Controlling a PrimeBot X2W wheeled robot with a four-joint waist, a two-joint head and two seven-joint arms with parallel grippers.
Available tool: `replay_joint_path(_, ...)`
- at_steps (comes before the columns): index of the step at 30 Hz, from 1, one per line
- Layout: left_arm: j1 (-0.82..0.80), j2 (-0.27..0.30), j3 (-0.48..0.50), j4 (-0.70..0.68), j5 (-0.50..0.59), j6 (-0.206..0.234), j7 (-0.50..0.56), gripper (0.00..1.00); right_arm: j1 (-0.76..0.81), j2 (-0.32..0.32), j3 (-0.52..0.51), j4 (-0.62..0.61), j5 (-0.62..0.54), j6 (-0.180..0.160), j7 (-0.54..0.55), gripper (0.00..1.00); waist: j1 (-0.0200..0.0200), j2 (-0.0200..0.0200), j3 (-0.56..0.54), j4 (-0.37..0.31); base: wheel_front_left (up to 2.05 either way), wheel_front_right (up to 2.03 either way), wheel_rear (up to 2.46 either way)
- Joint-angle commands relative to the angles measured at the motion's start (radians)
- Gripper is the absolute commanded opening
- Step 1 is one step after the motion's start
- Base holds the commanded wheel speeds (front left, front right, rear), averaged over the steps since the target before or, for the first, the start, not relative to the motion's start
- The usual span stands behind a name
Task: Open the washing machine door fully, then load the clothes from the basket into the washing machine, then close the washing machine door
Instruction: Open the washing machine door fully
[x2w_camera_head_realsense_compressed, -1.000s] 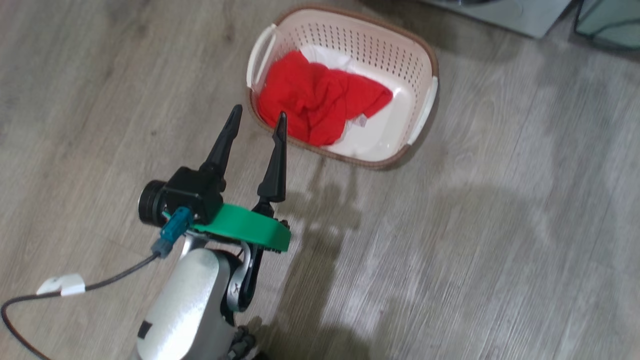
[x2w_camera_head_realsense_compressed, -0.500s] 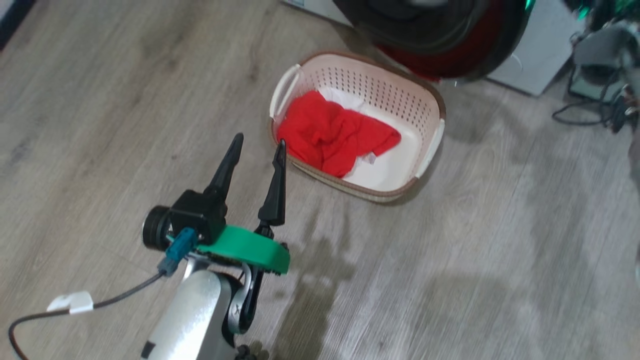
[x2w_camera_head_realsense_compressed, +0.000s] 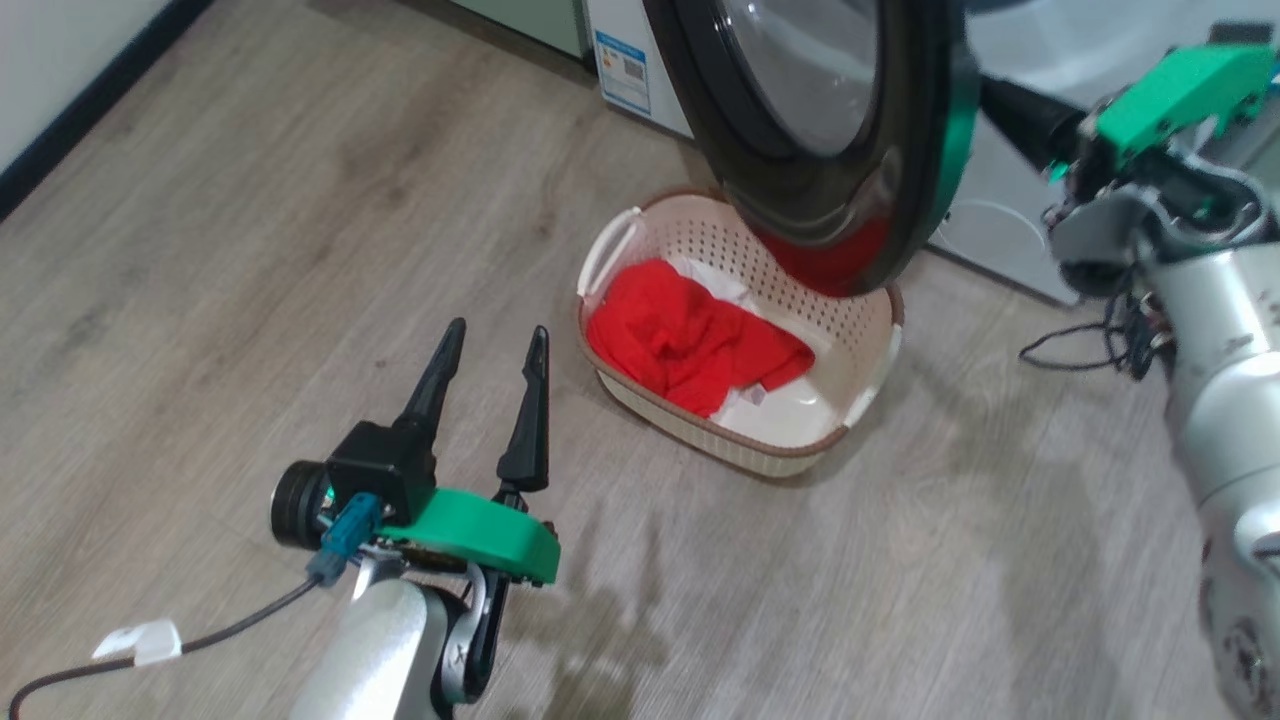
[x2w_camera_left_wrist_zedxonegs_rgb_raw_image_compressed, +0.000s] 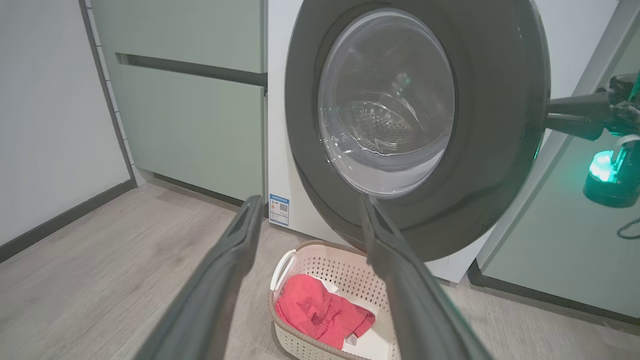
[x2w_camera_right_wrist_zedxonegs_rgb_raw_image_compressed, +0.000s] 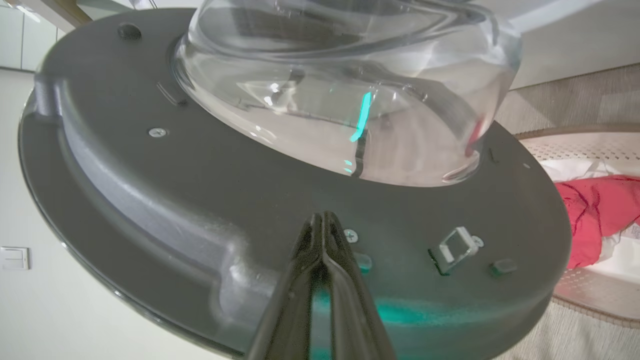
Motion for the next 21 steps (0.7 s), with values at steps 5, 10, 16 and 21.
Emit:
replay_joint_path(5, -0.005, 0.013, 0.046, -0.047, 0.009, 0.002, -0.012, 1.00, 0.032, 0.053, 0.023, -0.062, 0.025, 0.001, 0.024, 0.00, 0.0001, -0.0001, -0.042, 0.038, 0.00, 0.00, 0.00)
replay_joint_path(10, 0.004, 0.013, 0.062, -0.046, 0.012, 0.002, -0.012, 1.00, 0.062, 0.086, 0.043, -0.084, 0.033, 0.001, 0.040, 0.00, 0.0001, -0.0001, -0.053, 0.057, 0.00, 0.00, 0.00)
replay_joint_path(16, 0.023, 0.013, 0.102, -0.059, 0.015, 0.011, -0.012, 1.00, 0.067, 0.120, 0.077, -0.095, 0.038, 0.001, 0.055, 0.00, 0.0001, -0.0001, -0.049, 0.064, 0.00, 0.00, 0.00)
replay_joint_path(21, 0.034, 0.013, 0.133, -0.070, 0.016, 0.015, -0.012, 1.00, 0.062, 0.140, 0.113, -0.091, 0.055, 0.001, 0.056, 0.00, 0.0001, -0.0001, -0.047, 0.067, 0.00, 0.00, 0.00)
